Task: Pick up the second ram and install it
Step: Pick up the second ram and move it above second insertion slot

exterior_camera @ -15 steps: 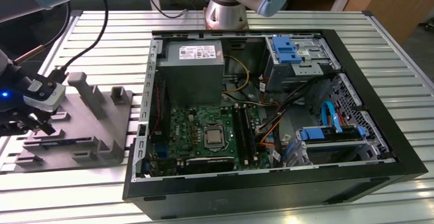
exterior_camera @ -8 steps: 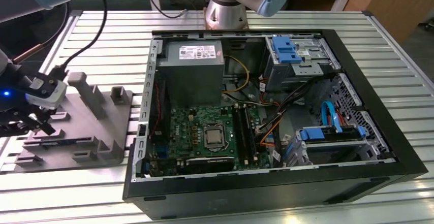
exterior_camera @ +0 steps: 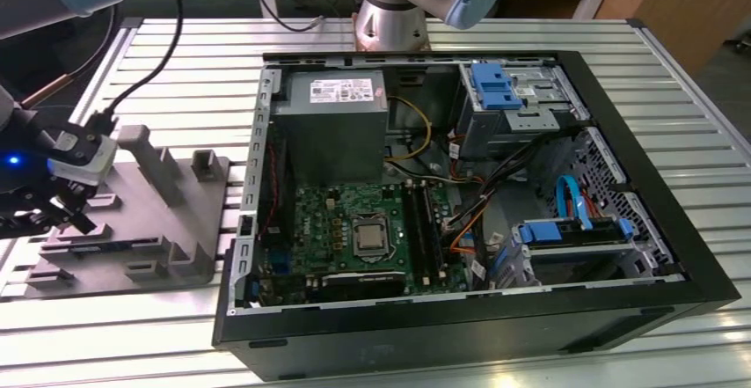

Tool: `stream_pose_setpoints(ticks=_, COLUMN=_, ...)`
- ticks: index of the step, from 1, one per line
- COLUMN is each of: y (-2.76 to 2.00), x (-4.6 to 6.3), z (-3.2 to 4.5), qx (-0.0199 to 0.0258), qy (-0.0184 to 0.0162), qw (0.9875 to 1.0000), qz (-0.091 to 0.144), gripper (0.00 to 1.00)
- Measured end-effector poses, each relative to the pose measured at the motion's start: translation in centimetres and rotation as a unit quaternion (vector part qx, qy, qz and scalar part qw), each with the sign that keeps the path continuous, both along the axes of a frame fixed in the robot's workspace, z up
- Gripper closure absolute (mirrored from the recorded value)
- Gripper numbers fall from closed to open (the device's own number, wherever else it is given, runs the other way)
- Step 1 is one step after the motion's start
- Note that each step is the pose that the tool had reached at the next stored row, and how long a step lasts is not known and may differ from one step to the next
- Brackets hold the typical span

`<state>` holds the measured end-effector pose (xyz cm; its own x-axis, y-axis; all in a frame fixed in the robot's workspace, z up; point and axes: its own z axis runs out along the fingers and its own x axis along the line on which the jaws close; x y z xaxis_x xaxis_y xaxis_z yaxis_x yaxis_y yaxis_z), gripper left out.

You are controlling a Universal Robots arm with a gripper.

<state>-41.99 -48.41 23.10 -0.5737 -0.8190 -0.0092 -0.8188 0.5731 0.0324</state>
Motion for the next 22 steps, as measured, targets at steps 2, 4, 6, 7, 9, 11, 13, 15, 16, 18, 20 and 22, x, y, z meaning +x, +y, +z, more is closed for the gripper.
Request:
stream_pose_setpoints(ticks=2, y=0.0, x=0.0, z=0.0, qx=0.0, qy=0.0, qw=1.0, qz=0.008, gripper=0.9)
stream_pose_setpoints(ticks=4, y=0.0, x=0.0, z=0.0, qx=0.0, qy=0.0, qw=0.9999, qz=0.015, gripper=0.9)
stream_pose_setpoints(ticks=6, y=0.0, x=0.0, z=0.0, qx=0.0, qy=0.0, qw=0.9998, qz=0.022, gripper=0.9)
stream_pose_setpoints(ticks=7, y=0.0, x=0.0, z=0.0, qx=0.0, qy=0.0, qw=0.9997, qz=0.026, gripper=0.9)
stream_pose_setpoints(ticks=9, y=0.0, x=0.0, z=0.0, qx=0.0, qy=0.0, qw=0.9994, qz=0.033, gripper=0.9)
stream_pose_setpoints(ticks=11, y=0.0, x=0.0, z=0.0, qx=0.0, qy=0.0, qw=0.9991, qz=0.041, gripper=0.9)
stream_pose_setpoints(ticks=13, y=0.0, x=0.0, z=0.0, qx=0.0, qy=0.0, qw=0.9988, qz=0.049, gripper=0.9)
stream_pose_setpoints(ticks=15, y=0.0, x=0.0, z=0.0, qx=0.0, qy=0.0, qw=0.9984, qz=0.057, gripper=0.9)
stream_pose_setpoints(ticks=16, y=0.0, x=0.0, z=0.0, qx=0.0, qy=0.0, qw=0.9982, qz=0.061, gripper=0.9)
stream_pose_setpoints(ticks=18, y=0.0, x=0.0, z=0.0, qx=0.0, qy=0.0, qw=0.9977, qz=0.068, gripper=0.9)
stream_pose_setpoints(ticks=20, y=0.0, x=0.0, z=0.0, qx=0.0, qy=0.0, qw=0.9971, qz=0.076, gripper=0.9)
stream_pose_setpoints(ticks=22, y=0.0, x=0.0, z=0.0, qx=0.0, qy=0.0, qw=0.9965, qz=0.083, gripper=0.9)
